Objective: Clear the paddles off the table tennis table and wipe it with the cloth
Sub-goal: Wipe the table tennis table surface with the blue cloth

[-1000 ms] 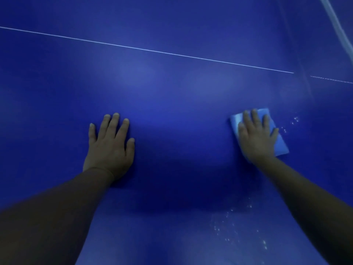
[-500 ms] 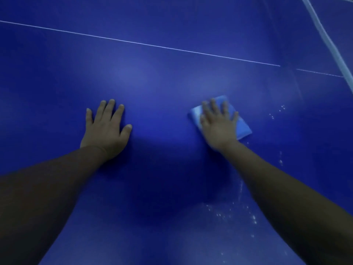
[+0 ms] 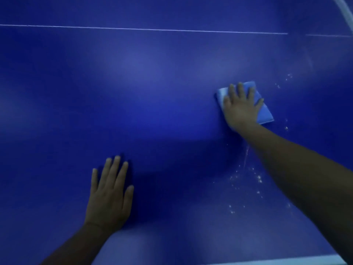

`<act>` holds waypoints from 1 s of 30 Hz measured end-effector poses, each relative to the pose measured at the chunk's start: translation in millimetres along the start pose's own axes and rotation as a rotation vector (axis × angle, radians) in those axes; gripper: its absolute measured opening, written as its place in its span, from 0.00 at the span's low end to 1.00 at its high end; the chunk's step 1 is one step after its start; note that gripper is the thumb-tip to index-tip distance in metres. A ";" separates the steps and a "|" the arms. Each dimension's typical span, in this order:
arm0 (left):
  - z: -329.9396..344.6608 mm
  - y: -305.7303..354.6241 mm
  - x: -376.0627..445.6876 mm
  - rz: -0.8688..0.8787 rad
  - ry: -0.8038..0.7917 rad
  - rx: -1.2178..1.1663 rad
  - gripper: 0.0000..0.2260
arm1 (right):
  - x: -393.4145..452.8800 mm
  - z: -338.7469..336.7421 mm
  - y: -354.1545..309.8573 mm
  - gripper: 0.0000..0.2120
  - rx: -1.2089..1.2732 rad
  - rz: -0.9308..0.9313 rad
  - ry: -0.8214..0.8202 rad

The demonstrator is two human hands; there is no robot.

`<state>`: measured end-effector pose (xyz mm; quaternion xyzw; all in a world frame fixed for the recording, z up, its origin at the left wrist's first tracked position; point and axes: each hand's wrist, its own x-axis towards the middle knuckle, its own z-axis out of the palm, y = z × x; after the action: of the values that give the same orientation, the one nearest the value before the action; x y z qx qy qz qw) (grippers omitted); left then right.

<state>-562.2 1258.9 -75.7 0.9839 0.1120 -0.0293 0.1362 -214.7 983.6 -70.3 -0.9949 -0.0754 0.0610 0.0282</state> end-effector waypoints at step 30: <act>12.3 -2.5 -14.5 0.072 -0.057 0.056 0.27 | -113.8 13.5 34.0 0.25 0.028 0.010 0.014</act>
<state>-577.2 1254.7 -86.9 0.9895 0.0716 -0.0557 0.1127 -323.2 933.1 -72.6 -0.9952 -0.0693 0.0552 0.0424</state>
